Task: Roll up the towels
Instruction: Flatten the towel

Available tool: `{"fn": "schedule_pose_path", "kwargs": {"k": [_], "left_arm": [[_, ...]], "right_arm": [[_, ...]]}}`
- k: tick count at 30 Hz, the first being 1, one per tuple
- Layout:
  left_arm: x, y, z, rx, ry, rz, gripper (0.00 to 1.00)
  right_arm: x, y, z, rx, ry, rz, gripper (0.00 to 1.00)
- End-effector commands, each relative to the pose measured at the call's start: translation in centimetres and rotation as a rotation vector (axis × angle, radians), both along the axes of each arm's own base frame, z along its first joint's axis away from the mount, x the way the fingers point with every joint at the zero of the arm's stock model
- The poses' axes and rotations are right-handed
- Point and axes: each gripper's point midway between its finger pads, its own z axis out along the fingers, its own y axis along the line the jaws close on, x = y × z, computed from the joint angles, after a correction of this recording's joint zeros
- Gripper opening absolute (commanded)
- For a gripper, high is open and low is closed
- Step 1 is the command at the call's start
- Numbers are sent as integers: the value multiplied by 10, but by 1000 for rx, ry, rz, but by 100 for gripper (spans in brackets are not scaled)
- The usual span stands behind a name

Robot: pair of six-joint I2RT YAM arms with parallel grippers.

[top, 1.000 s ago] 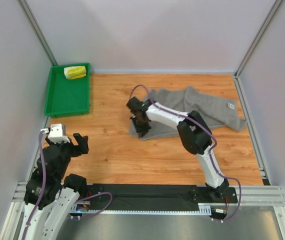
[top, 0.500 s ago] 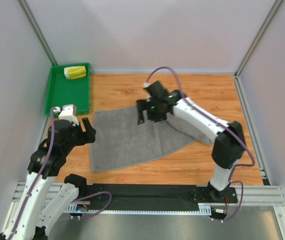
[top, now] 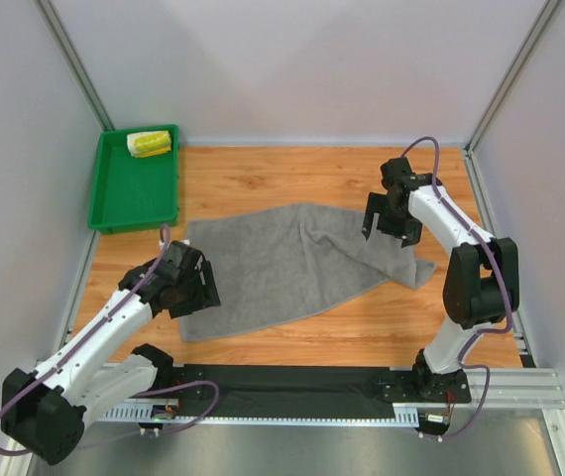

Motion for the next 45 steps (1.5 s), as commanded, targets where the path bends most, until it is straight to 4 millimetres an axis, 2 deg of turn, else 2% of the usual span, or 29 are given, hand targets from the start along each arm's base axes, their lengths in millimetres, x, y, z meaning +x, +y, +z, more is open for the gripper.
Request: {"fn": "schedule_pose_path", "kwargs": {"k": [1,2,3,6,11,15,18,19,21,22,25,26,27,29,30,31,32,33,34,36,37,38,39,40,42,43,45], "left_arm": [[3,-11,-15,-55,11,49,79],[3,-11,-21,-50,22,50,79],[3,-10,-29,-43,30,53,79],[-3,-6,-48,-1,87,61,80],[-8,-2,-68,26,133,67,81],[-9,1,-78,47,143,67,81],[-11,3,-87,67,163,60,78],[-11,3,-89,68,166,57,74],[-13,5,-94,79,176,58,66],[-13,6,-94,83,175,58,55],[-12,8,-95,97,170,61,39],[-11,9,-95,102,170,53,37],[-11,9,-95,109,172,49,36],[-12,11,-96,126,181,38,34],[-12,11,-96,123,185,35,33],[-13,11,-96,123,187,30,32],[-13,11,-96,122,188,28,30],[-14,10,-96,120,188,27,27],[-14,10,-96,118,187,25,26],[-14,10,-96,113,183,26,25],[-14,10,-96,112,183,27,26],[-14,10,-96,113,187,25,26],[-14,10,-96,111,191,20,26],[-14,11,-97,118,200,24,27],[-13,10,-93,117,201,16,29],[-11,9,-91,116,199,11,31],[-7,7,-85,111,186,8,40]], "right_arm": [[14,-27,-16,-51,33,-52,95],[20,-28,-32,-27,62,-68,96],[29,-31,-33,26,65,-91,96],[43,-50,-50,4,106,-141,96],[45,-79,-71,-56,161,-197,95],[46,-82,-83,-59,183,-199,93],[50,-90,-89,-27,189,-226,81],[51,-90,-90,-16,187,-226,67],[56,-88,-87,-3,174,-224,47],[59,-88,-85,-2,166,-224,32],[71,-91,-71,-16,133,-220,17],[71,-94,-71,-30,142,-219,16],[87,-98,-58,-31,101,-225,16],[96,-105,-50,-44,105,-228,17],[114,-110,-45,-44,79,-226,16],[116,-113,-40,-51,96,-225,17],[123,-118,-40,-58,97,-227,17],[127,-124,-52,-71,124,-225,18],[150,-131,-35,-77,53,-233,18],[163,-142,-34,-69,35,-254,22],[167,-143,-51,-59,61,-258,47],[176,-146,-40,-51,24,-268,66],[176,-154,-44,-59,30,-285,73],[178,-160,-46,-66,22,-304,78],[174,-177,-46,-100,22,-342,81],[175,-181,-34,-103,-9,-359,84],[163,-192,-28,-115,-2,-393,84]]}}
